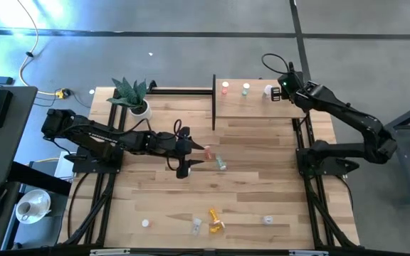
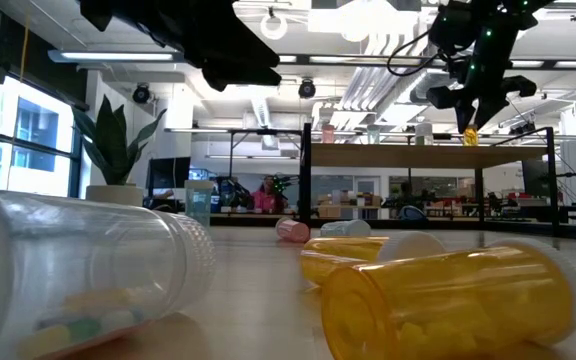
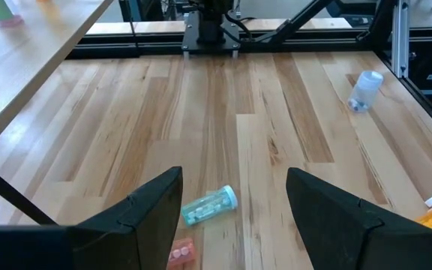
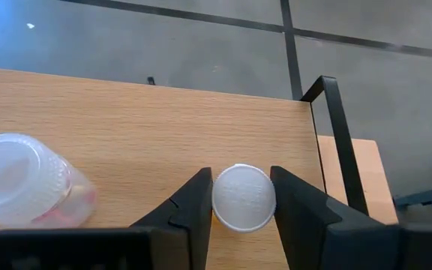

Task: Pick and place medicine bottles onto shelf by color
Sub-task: Put the top orange pill bottle on the shelf, then put the bottom green pill bottle on the shelf aligned with the other green pill bottle

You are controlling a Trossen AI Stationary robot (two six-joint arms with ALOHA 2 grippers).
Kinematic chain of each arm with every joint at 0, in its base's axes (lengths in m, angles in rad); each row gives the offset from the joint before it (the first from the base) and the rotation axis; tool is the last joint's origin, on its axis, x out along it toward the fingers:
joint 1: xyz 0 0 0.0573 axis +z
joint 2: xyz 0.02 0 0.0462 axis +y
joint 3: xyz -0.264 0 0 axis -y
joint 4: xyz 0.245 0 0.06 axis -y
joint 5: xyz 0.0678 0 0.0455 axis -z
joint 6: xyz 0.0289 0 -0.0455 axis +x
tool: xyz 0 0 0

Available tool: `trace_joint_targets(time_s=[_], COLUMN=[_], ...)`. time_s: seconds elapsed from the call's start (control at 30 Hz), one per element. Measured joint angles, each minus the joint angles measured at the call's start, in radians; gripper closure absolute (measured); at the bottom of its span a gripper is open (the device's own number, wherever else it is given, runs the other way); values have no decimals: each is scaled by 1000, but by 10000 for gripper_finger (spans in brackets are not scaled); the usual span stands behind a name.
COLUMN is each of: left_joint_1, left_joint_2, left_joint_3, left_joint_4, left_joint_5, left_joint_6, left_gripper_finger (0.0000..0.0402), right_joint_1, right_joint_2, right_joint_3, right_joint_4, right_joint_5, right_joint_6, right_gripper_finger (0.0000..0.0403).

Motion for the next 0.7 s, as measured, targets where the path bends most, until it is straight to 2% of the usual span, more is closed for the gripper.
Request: trace_joint_targets(time_s=[0.3,0.47,0.7], left_joint_1=[0,0,0], left_joint_2=[0,0,0], left_joint_3=[0,0,0], left_joint_4=[-9,-15,-21], left_joint_5=[0,1,1], left_joint_6=[0,-2,-8], left_gripper_finger=[172,172,172], right_joint_1=[0,0,0], right_joint_2=[0,-18,-81], right_joint_3=[0,0,0], right_joint_4=[1,15,26], right_joint_5=[2,16,-27], right_joint_6=[-27,-46,-54], right_gripper_finger=[224,219,218])
